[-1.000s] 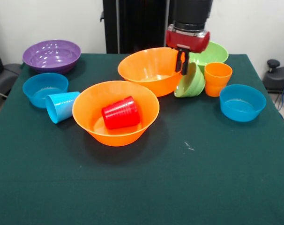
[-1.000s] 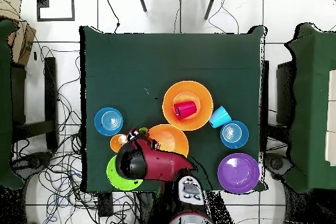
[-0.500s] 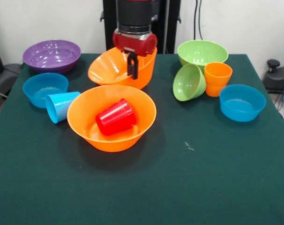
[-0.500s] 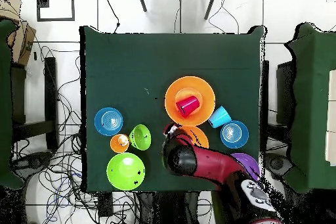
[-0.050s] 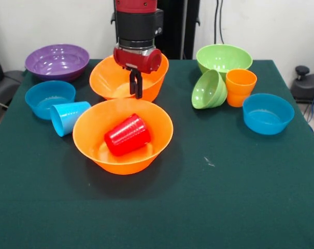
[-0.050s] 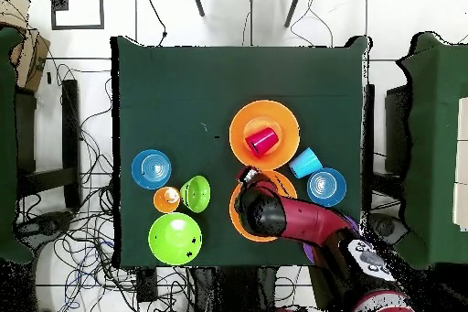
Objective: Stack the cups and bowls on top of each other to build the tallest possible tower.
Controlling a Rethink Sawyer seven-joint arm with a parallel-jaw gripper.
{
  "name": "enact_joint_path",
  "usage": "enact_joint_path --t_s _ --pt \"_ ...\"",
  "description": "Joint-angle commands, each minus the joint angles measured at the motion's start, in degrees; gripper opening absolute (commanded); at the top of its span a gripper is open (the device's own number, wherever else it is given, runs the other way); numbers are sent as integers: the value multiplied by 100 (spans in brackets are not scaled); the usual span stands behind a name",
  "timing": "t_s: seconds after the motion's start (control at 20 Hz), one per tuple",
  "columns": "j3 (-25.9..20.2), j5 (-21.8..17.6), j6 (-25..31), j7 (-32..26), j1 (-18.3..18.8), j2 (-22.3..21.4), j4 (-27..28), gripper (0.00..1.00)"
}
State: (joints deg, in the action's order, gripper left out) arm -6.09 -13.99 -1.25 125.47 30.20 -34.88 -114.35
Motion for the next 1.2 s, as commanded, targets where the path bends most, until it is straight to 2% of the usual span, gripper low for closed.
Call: enact_joint_path --t_s 0.05,0.75,0.9,1.1,1.15,1.2 --pt "-651 -315 477 -281 -253 619 1158 0" --pt "-962 -514 973 -520 49 597 1452 0" --pt "-870 -493 974 -342 -13 523 1334 0" --pt "-553 -414 820 93 -210 217 748 0" --pt "-444 -407 752 198 -292 150 595 100" --pt "-382 -418 697 240 -343 118 548 100"
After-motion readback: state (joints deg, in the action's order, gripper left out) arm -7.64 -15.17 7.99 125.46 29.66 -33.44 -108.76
